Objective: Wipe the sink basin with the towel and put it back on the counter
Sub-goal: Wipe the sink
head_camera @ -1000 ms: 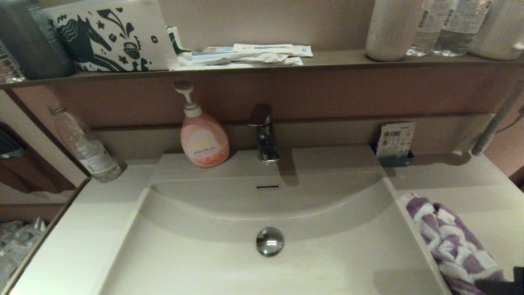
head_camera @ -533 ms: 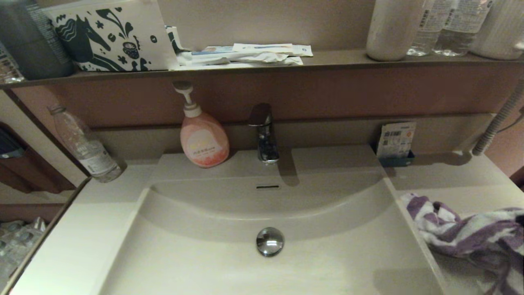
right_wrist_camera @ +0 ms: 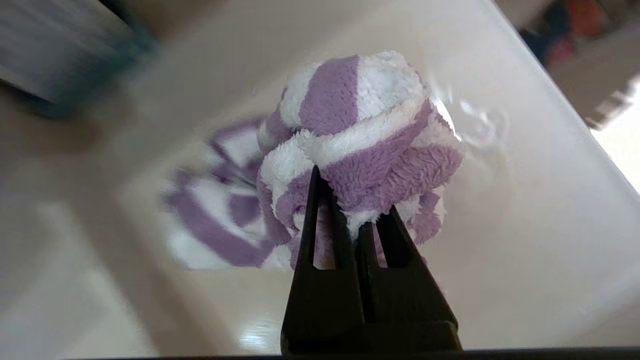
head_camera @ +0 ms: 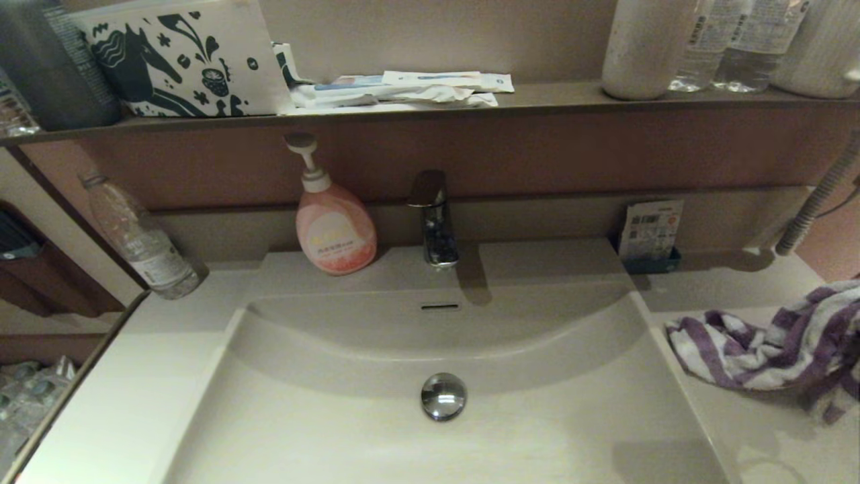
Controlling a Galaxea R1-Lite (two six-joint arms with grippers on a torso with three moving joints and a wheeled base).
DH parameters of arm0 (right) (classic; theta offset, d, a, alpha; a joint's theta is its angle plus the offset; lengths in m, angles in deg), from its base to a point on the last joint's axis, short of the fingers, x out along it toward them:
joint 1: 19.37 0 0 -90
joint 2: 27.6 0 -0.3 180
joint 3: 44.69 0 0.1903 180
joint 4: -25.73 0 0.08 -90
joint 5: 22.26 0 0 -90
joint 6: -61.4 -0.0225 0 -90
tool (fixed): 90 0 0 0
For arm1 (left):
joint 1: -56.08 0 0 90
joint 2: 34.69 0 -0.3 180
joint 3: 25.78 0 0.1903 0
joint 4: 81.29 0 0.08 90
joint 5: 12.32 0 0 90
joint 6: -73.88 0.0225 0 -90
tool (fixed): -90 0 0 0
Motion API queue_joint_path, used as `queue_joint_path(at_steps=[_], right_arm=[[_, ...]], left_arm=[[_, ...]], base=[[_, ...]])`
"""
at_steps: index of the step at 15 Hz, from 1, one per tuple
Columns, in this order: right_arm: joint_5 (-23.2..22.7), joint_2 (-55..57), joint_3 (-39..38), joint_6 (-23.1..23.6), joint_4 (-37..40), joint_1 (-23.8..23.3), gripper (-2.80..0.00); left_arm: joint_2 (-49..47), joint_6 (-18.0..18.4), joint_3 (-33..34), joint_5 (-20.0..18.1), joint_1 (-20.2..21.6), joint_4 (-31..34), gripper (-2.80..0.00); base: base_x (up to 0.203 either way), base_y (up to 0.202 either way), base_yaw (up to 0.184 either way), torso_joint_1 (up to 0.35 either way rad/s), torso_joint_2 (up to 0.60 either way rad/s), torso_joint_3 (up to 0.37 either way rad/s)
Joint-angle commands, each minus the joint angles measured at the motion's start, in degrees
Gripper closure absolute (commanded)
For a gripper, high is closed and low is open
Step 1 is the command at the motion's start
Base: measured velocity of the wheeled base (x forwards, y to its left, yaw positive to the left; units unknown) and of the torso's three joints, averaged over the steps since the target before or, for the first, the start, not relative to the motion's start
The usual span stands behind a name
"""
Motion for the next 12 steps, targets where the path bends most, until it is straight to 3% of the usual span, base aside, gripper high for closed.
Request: queue_joint_path(at_steps=[1,4,8,10,11,12], right_arm=[[4.24,4.16,-1.46,-0.10,0.35,2.83,0.00],[12.90,10.59,-4.32,-0.43,0.45,8.67,0.00],[18.85,16.68,-4.32,-0.38,1.30,9.71,0.00],[19.08,17.01,-4.48,-0.33,1.31,9.97,0.00],[18.93,16.98,-4.39,-0.40,1.27,9.99,-2.80],[18.98,16.56,-4.31,-0.42,1.27,9.99,-2.80]], left_arm=[[-0.01,-0.03,0.00,0.00,0.01,-0.02,0.00],[-0.01,-0.03,0.00,0.00,0.03,-0.06,0.00],[-0.01,-0.03,0.00,0.00,0.01,-0.07,0.00],[-0.01,-0.03,0.00,0.00,0.01,0.02,0.00],[-0.01,-0.03,0.00,0.00,0.01,-0.07,0.00],[-0.01,-0.03,0.00,0.00,0.01,-0.07,0.00]], base=[[0.000,0.000,0.000,0.000,0.00,0.000],[0.000,0.000,0.000,0.000,0.00,0.000],[0.000,0.000,0.000,0.000,0.00,0.000],[0.000,0.000,0.000,0.000,0.00,0.000],[0.000,0.000,0.000,0.000,0.00,0.000],[0.000,0.000,0.000,0.000,0.00,0.000]])
